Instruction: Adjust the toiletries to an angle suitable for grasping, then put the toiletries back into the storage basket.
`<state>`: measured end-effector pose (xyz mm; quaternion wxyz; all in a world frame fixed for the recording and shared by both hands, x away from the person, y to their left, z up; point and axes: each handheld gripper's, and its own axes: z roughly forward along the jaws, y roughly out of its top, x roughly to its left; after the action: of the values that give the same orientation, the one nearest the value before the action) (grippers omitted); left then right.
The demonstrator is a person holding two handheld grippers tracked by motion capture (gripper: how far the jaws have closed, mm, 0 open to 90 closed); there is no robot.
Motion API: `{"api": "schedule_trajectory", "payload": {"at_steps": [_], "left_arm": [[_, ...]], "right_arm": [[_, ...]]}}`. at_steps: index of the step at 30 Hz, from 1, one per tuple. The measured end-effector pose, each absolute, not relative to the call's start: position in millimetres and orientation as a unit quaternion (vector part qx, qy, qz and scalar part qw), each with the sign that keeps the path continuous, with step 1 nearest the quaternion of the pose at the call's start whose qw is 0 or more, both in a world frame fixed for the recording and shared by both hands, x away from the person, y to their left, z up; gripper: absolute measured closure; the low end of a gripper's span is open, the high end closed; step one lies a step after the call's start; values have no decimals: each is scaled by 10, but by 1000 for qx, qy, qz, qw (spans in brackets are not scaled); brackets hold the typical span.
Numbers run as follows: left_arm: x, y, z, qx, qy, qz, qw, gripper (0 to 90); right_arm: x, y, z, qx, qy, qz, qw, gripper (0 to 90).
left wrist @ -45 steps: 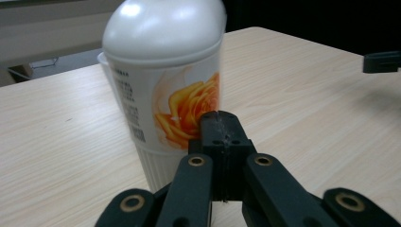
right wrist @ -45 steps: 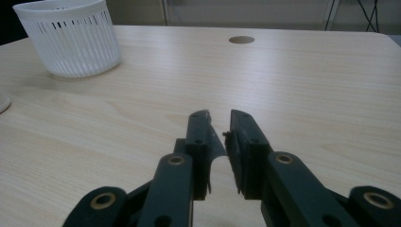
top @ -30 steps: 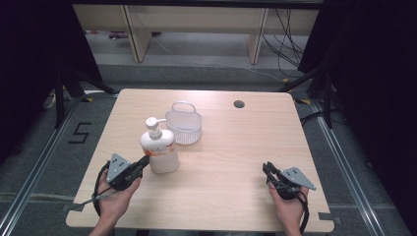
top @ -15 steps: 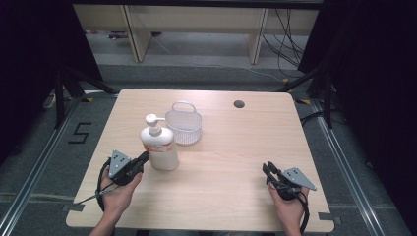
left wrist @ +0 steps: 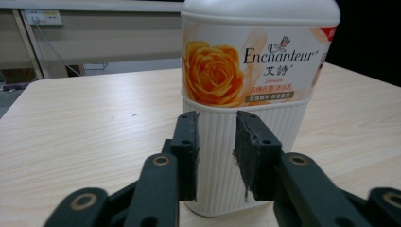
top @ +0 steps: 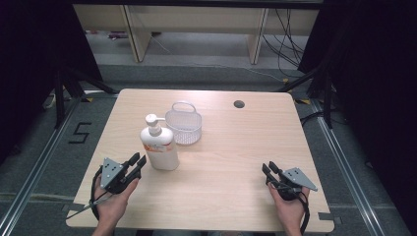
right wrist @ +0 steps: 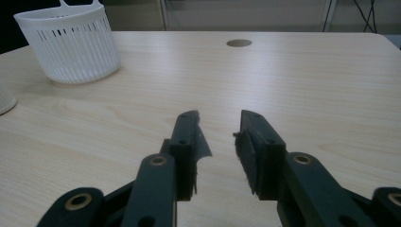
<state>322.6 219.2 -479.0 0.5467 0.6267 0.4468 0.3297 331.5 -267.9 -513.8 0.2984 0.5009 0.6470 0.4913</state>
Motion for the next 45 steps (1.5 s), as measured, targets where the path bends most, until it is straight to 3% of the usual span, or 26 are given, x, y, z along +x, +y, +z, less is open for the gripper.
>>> {"api": "schedule_trajectory", "payload": {"at_steps": [5, 29, 45], "left_arm": [[3199, 2181, -4793, 616, 439, 341, 558, 593], [3101, 2054, -4476, 596, 412, 376, 577, 486], [3321, 1760, -4139, 593, 389, 393, 586, 503]], "right_arm": [[3310, -2685, -5131, 496, 651, 493, 297, 669], [3340, -2688, -5140, 493, 653, 495, 292, 650], [3347, -2685, -5146, 488, 651, 495, 305, 647]]}}
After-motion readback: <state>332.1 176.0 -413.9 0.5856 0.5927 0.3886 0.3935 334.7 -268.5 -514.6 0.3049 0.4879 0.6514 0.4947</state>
